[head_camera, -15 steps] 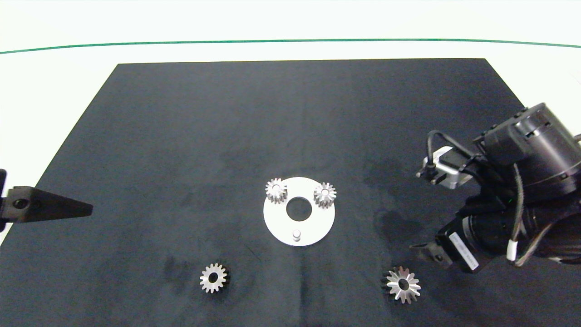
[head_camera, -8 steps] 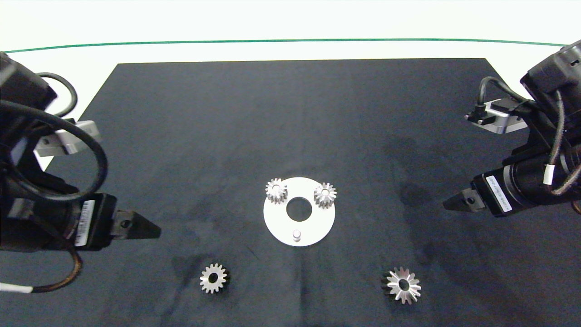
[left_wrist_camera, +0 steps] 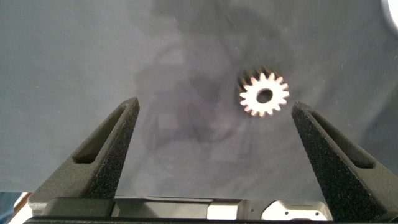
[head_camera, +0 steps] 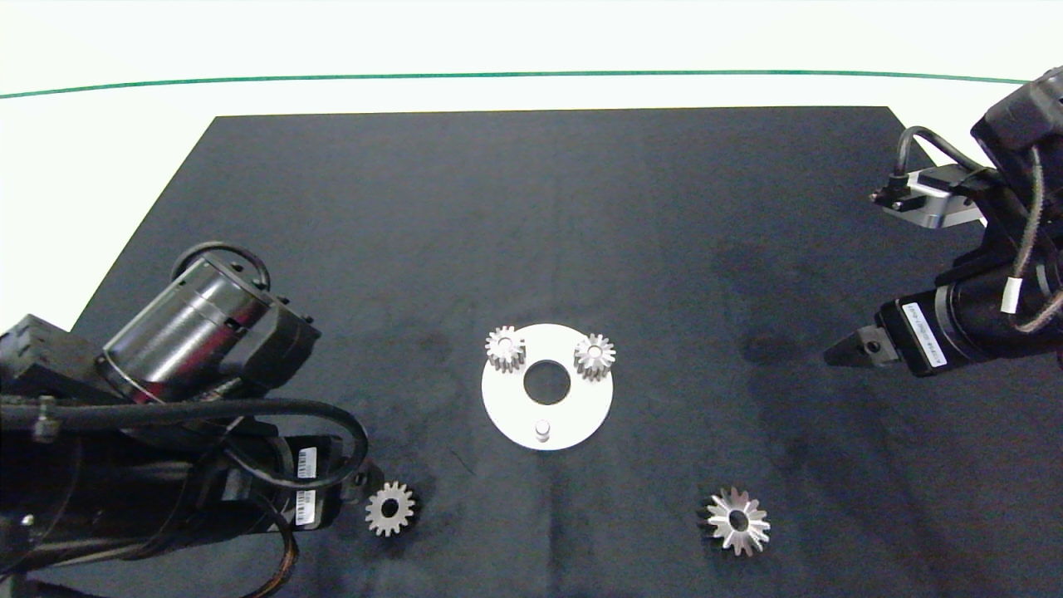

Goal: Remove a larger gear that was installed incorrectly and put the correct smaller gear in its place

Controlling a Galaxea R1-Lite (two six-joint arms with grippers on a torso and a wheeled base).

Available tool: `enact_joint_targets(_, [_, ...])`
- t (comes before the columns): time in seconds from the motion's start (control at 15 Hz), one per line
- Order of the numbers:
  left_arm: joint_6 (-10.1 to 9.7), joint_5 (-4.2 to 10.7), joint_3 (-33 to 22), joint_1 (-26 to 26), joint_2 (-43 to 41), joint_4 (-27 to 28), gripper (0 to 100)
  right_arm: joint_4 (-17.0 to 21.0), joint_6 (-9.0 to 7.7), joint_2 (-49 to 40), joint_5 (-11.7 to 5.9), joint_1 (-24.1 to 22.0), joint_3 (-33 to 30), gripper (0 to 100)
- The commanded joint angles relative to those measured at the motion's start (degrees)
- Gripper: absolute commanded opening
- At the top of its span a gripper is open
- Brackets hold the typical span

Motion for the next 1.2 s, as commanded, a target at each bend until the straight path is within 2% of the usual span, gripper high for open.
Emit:
enact_joint_targets(0.07, [-0.68, 0.56, 1.13, -2.19, 2.11, 0.17, 100, 0.19, 0.01, 0.22, -0.11, 0.00, 0.02, 100])
enact_joint_targets(0.27, [-1.38, 0.30, 1.13, -4.47, 2.98, -0.80, 100, 0.28, 0.01, 0.22, -0.11, 0.26, 0.20, 100])
enact_joint_targets(0.4, [-1.99, 0.21, 1.92, -4.56, 3.51, -3.78, 100, 0.28, 0.01, 0.31, -0.11, 0.26, 0.29, 100])
enact_joint_targets(0.8, [-1.47, 0.04, 5.79, -4.38, 6.32, -11.69, 100, 0.19, 0.01, 0.58, -0.20, 0.44, 0.37, 100])
enact_joint_targets(1.2, [-1.38, 0.12, 7.46, -4.47, 8.08, -13.72, 100, 0.19, 0.01, 0.58, -0.20, 0.96, 0.55, 100])
